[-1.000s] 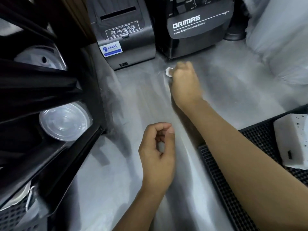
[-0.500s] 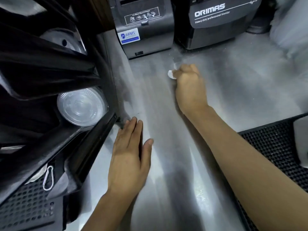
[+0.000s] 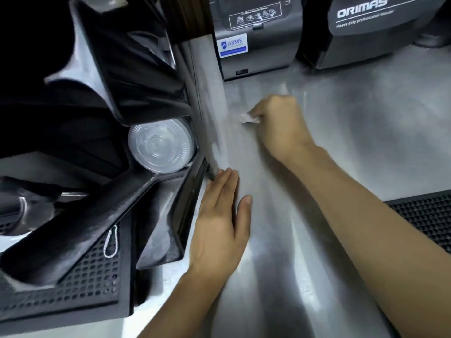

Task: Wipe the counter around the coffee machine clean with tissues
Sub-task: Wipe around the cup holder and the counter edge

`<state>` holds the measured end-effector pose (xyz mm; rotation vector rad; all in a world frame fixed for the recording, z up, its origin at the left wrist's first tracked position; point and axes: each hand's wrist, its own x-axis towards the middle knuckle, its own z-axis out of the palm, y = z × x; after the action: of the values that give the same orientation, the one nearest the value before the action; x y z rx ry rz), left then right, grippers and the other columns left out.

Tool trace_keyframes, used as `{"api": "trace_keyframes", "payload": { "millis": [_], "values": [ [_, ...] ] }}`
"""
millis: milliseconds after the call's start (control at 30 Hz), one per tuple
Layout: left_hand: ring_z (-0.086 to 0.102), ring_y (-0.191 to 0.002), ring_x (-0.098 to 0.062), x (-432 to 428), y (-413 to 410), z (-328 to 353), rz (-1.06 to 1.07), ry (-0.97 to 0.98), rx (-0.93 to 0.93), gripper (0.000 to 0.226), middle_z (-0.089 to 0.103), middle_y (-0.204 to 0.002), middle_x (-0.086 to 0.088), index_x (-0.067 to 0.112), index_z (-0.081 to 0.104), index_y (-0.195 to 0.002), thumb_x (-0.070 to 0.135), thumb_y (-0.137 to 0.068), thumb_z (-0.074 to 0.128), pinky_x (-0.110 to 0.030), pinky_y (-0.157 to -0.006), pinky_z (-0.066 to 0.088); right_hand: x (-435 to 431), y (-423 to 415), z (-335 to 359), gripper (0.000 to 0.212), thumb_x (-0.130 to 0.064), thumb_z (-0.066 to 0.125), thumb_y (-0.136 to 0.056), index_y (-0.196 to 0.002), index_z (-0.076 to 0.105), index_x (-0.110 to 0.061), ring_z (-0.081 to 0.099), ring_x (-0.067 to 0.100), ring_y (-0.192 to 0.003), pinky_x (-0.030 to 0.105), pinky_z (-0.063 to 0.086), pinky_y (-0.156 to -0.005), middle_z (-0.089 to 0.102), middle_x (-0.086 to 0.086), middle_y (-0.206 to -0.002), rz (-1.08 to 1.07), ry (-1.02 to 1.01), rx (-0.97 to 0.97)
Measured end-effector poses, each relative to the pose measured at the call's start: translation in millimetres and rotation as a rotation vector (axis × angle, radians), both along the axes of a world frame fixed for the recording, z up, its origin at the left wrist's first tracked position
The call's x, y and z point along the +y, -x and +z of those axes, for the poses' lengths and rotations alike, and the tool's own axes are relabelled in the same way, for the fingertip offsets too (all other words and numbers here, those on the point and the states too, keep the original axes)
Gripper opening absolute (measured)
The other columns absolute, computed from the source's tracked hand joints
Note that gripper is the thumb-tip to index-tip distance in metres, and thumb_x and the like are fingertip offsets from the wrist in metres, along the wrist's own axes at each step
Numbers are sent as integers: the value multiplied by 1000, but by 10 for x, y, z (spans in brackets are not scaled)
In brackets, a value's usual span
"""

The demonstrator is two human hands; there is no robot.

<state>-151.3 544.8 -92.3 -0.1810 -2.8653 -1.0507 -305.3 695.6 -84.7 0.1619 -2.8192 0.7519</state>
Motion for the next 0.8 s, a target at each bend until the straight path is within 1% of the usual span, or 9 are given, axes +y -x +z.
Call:
{"api": "trace_keyframes", "payload": {
  "millis": [33,100,200,267,333,433,533,633,800],
  "values": [
    [24,-140,-1,-1,3,4,6,-12,1,49,42,-147,3,11,46,-140,35,-98,43,-18,-115,19,129,51,49,19,-9,61,-88,-99,75,-6,64,25,-88,34,47,-78,70,22,-99,-77,45,11],
    [28,-139,-4,-6,-1,2,25,-31,9,47,45,-145,0,9,48,-138,33,-98,47,-21,-115,22,415,176,170,25,-20,56,-92,-104,75,-8,65,33,-95,37,47,-83,70,25,-102,-307,127,40],
    [32,-137,-6,17,7,29,41,-74,3,45,48,-143,-2,6,51,-136,28,-96,52,-25,-113,26,538,312,133,31,-16,45,-100,-115,66,2,54,42,-109,41,41,-92,59,28,-117,-498,21,-68],
    [34,-137,-7,18,8,30,46,-78,11,45,49,-141,-4,5,52,-135,26,-96,53,-26,-113,27,286,312,61,30,-8,42,-100,-121,59,5,51,39,-115,40,37,-95,54,27,-123,-441,-29,-78],
    [36,-135,-9,16,10,25,47,-77,13,44,50,-140,-6,3,53,-133,25,-95,53,-26,-112,28,19,265,-44,29,0,45,-95,-118,62,4,51,36,-115,39,38,-92,57,25,-119,-239,-65,-32],
    [39,-132,-11,15,11,41,68,-128,9,42,52,-138,-9,1,54,-131,22,-94,54,-21,-112,27,-142,208,-96,29,2,55,-88,-110,71,-7,61,39,-100,38,50,-82,65,21,-110,9,-81,-45],
    [41,-130,-10,22,13,50,84,-161,12,41,53,-135,-9,1,56,-129,21,-93,55,-18,-111,28,-23,420,-72,31,-8,57,-88,-112,73,-19,63,37,-97,36,51,-81,68,18,-111,-72,9,-22],
    [43,-128,-9,14,18,58,91,-195,28,39,54,-133,-8,0,57,-127,19,-93,56,-14,-110,28,-108,540,-112,29,-5,52,-91,-112,71,-11,59,38,-101,37,49,-85,63,19,-115,-160,-6,-53],
    [47,-126,-9,-3,4,77,105,-276,37,34,56,-129,-9,-1,59,-124,13,-93,57,-10,-106,30,-413,285,28,26,4,58,-85,-104,74,-4,63,39,-93,42,54,-80,67,21,-106,132,-120,-78]
  ]
}}
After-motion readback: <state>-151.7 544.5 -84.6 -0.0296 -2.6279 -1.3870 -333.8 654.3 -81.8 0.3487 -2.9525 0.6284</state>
